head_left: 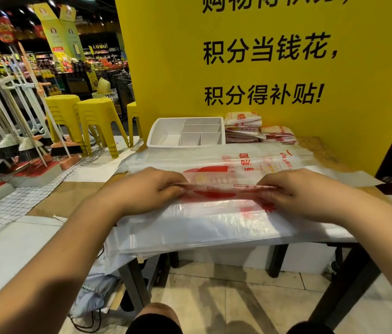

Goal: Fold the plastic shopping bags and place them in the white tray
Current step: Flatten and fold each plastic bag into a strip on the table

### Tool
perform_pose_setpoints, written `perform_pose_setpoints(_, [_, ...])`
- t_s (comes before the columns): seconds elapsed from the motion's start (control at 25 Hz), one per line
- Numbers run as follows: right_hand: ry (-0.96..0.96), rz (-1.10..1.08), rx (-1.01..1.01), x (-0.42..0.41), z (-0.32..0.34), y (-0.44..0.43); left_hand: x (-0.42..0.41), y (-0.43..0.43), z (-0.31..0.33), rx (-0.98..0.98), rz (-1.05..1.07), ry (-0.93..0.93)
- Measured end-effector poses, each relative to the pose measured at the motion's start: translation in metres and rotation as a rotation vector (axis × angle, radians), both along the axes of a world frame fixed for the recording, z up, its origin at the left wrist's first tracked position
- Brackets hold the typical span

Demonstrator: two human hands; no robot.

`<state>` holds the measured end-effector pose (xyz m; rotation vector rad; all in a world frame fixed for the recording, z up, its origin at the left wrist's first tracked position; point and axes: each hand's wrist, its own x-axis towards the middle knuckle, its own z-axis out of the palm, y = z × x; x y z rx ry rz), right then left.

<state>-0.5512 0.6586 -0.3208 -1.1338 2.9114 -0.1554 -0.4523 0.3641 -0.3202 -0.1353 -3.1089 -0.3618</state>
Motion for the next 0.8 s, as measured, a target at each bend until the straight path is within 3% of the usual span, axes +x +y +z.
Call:
perform_pose_setpoints(0.16, [-0.102, -0.026, 0.133, -0.027, 0.026, -0.015, -0.032, -0.009, 0.029, -0.026, 0.066, -0.17])
perform_pose_setpoints(0.28, [-0.142, -0.065, 0.089, -0.053, 0.034, -0.023, -0.053, -0.013, 0.039, -0.031, 0.13, -0.123])
perform_pose_setpoints(0.4, [0.086, -0.189, 0.144, -0.065, 0.028, -0.02, -0.062, -0.016, 0.027, -0.159, 0.202, 0.118])
perform_pose_setpoints(0.48, [0.241, -0.238, 0.227, -0.068, 0.015, -0.016, -0.059, -0.016, 0.011, -0.207, 0.181, 0.164])
perform_pose_setpoints(0.6, [0.142, -0.19, 0.109, -0.062, -0.005, -0.015, -0.05, -0.012, -0.013, -0.104, 0.091, 0.084])
perform_pose_setpoints(0.8, [0.001, 0.096, -0.169, -0.038, -0.036, -0.043, -0.05, 0.031, -0.034, -0.047, 0.034, 0.015])
